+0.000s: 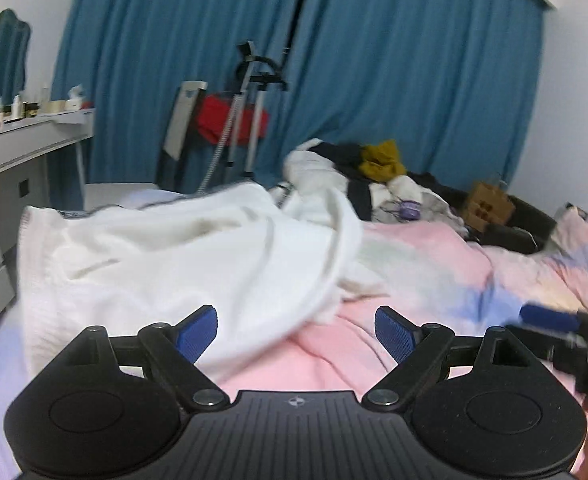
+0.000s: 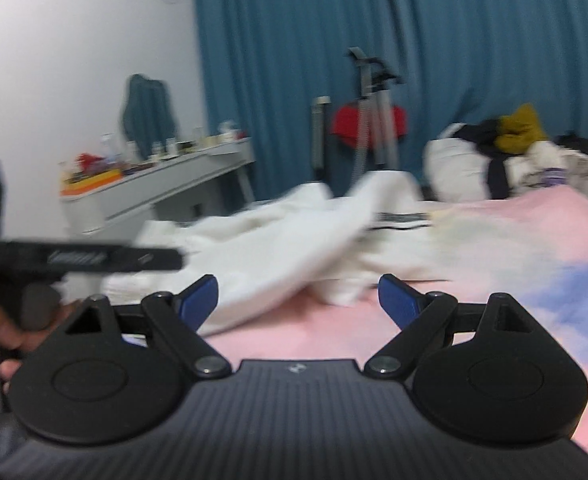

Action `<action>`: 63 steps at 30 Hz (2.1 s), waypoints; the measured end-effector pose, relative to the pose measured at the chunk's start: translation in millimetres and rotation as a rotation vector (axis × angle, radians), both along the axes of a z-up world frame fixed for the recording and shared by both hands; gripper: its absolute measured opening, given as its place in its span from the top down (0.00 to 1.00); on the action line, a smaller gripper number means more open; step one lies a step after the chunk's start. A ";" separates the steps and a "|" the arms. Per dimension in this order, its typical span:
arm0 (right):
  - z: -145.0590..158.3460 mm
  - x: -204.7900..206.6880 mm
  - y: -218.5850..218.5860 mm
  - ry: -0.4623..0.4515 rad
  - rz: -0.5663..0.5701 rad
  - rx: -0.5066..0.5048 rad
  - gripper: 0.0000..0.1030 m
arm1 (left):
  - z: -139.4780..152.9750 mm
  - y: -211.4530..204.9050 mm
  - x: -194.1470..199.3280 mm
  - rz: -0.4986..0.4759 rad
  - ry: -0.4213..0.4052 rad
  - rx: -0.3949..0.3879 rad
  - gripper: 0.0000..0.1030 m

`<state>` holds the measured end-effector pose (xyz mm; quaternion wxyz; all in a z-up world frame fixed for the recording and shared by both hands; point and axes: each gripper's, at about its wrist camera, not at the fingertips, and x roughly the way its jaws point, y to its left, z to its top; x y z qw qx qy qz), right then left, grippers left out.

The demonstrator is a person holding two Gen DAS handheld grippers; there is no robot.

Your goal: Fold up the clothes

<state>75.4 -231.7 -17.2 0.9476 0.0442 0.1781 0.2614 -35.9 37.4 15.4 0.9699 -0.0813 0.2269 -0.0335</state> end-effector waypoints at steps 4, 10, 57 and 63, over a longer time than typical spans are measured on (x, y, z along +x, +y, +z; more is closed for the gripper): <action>-7.5 7.9 -19.5 0.031 -0.071 0.038 0.14 | -20.9 -15.1 11.5 -0.058 0.026 0.025 0.15; -18.7 19.8 -48.8 0.077 -0.176 0.095 0.14 | -6.7 -34.0 84.1 -0.111 0.019 0.161 0.15; -58.8 64.9 -129.5 0.209 -0.228 0.366 0.21 | -36.1 -121.8 118.2 -0.361 0.063 0.155 0.94; -68.8 114.9 -125.3 0.387 -0.181 0.550 0.24 | -74.1 -94.9 119.3 -0.311 0.156 0.031 0.93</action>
